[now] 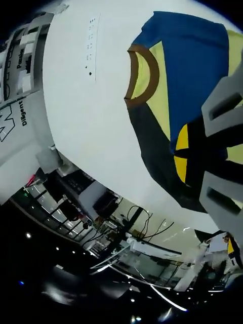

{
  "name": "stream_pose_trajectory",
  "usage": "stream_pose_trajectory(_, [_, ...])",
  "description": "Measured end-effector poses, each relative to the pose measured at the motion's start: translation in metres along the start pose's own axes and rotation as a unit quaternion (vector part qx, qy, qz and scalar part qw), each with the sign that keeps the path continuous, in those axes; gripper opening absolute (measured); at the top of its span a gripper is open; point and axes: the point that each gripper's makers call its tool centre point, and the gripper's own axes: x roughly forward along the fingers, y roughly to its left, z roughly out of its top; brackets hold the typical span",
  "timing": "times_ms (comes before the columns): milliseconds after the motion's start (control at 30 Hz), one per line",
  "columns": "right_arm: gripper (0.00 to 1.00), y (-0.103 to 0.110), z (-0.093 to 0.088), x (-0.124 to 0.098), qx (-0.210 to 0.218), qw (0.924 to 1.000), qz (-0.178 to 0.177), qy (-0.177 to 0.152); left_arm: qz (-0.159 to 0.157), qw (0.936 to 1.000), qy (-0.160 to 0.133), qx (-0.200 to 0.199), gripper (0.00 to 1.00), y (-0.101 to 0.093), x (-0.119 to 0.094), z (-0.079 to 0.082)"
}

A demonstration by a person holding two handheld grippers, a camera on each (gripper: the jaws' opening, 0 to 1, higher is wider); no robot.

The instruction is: Fold the garment on the visible template until the final outline fits inside the template.

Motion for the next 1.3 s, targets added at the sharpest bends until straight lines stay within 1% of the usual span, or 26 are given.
stream_pose_trajectory(67, [0.0, 0.003, -0.005, 0.005, 0.0, 1.0, 0.002, 0.004, 0.001, 1.0, 0.0, 0.0, 0.99, 0.001, 0.0, 0.0])
stream_pose_trajectory(133, [0.0, 0.004, -0.013, 0.013, -0.004, 0.9999, 0.0, 0.015, 0.002, 1.0, -0.004, -0.001, 0.99, 0.002, -0.001, 0.001])
stream_pose_trajectory(267, [0.0, 0.006, -0.02, 0.021, -0.004, 0.9997, 0.0, 0.022, 0.002, 1.0, -0.003, -0.002, 0.99, 0.002, 0.0, 0.0])
stream_pose_trajectory(333, [0.0, 0.008, -0.024, 0.027, -0.01, 0.9995, 0.004, 0.03, 0.003, 1.0, -0.001, -0.002, 0.99, 0.003, 0.0, -0.002])
stream_pose_trajectory(433, [0.0, 0.007, -0.031, 0.034, -0.032, 0.9988, 0.001, 0.038, 0.003, 1.0, 0.0, -0.002, 0.99, 0.003, 0.001, -0.003])
stream_pose_trajectory(500, [0.0, 0.007, -0.035, 0.038, -0.035, 0.9985, 0.003, 0.042, 0.003, 1.0, -0.001, -0.002, 0.99, 0.004, 0.001, -0.002])
stream_pose_trajectory(600, [0.0, 0.006, -0.039, 0.045, -0.038, 0.9982, 0.009, 0.045, 0.003, 1.0, -0.002, -0.003, 0.99, 0.004, 0.002, -0.002])
stream_pose_trajectory(700, [0.0, 0.006, -0.04, 0.049, -0.052, 0.9976, 0.012, 0.044, 0.001, 1.0, -0.004, -0.003, 0.99, 0.003, 0.002, -0.002])
stream_pose_trajectory(800, [0.0, 0.01, -0.042, 0.051, -0.059, 0.9971, 0.024, 0.042, 0.0, 1.0, -0.004, -0.004, 0.99, 0.003, 0.002, -0.003])
stream_pose_trajectory(833, [0.0, 0.013, -0.041, 0.051, -0.059, 0.9971, 0.03, 0.036, -0.001, 1.0, -0.002, -0.004, 0.99, 0.002, 0.002, -0.004])
stream_pose_trajectory(867, [0.04, 0.016, -0.039, 0.05, -0.063, 0.997, 0.035, 0.027, -0.001, 1.0, -0.001, -0.004, 0.99, 0.002, 0.002, -0.004])
stream_pose_trajectory(967, [0.23, 0.019, -0.03, 0.047, -0.077, 0.9961, 0.042, 0.001, 0.0, 1.0, -0.005, -0.006, 0.99, 0.002, 0.002, -0.003])
stream_pose_trajectory(1067, [0.28, 0.018, -0.027, 0.041, -0.081, 0.9958, 0.043, -0.007, 0.002, 0.9999, -0.01, -0.008, 0.99, 0.002, 0.001, -0.002])
stream_pose_trajectory(1100, [0.3, 0.017, -0.025, 0.039, -0.089, 0.995, 0.042, -0.014, 0.004, 0.9999, -0.012, -0.008, 0.99, 0.003, 0.001, -0.001])
stream_pose_trajectory(1133, [0.33, 0.014, -0.02, 0.036, -0.104, 0.9932, 0.041, -0.031, 0.005, 0.9998, -0.013, -0.01, 0.99, 0.003, 0.001, -0.001])
stream_pose_trajectory(1200, [0.44, 0.012, -0.02, 0.031, -0.106, 0.9929, 0.042, -0.035, 0.008, 0.9997, -0.016, -0.014, 0.99, 0.004, 0.0, -0.001])
stream_pose_trajectory(1233, [0.49, 0.009, -0.019, 0.026, -0.11, 0.9921, 0.042, -0.043, 0.008, 0.9997, -0.018, -0.017, 0.99, 0.004, -0.001, 0.0])
stream_pose_trajectory(1300, [0.52, 0.003, -0.019, 0.02, -0.12, 0.9909, 0.038, -0.047, 0.008, 0.9995, -0.021, -0.021, 0.99, 0.004, -0.001, 0.0])
